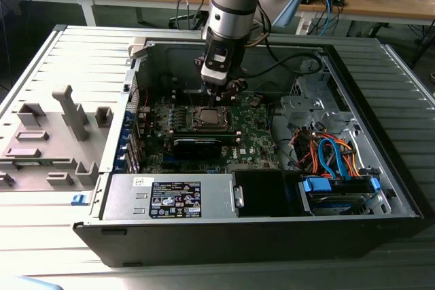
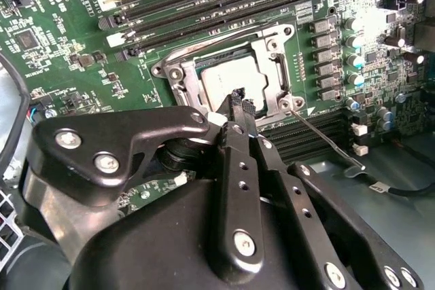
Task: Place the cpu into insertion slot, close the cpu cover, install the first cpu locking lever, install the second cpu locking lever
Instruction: 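Install the first cpu locking lever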
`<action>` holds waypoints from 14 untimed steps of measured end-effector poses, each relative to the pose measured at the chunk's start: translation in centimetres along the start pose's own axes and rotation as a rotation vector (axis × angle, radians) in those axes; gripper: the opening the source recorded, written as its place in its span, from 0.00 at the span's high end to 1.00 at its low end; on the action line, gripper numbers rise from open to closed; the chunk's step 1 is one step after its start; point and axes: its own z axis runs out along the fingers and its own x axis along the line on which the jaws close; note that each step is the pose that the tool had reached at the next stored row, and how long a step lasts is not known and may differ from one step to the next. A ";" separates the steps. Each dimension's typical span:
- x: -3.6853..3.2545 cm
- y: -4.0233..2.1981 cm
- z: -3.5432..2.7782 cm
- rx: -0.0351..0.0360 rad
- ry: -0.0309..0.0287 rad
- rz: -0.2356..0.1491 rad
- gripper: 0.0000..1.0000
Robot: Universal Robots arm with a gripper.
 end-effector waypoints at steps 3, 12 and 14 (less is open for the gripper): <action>0.00 0.00 0.00 0.0004 -0.0012 -0.013 0.89; 0.00 0.00 0.01 0.0012 -0.0035 -0.039 0.89; 0.00 0.00 0.01 0.0014 -0.0041 -0.045 0.89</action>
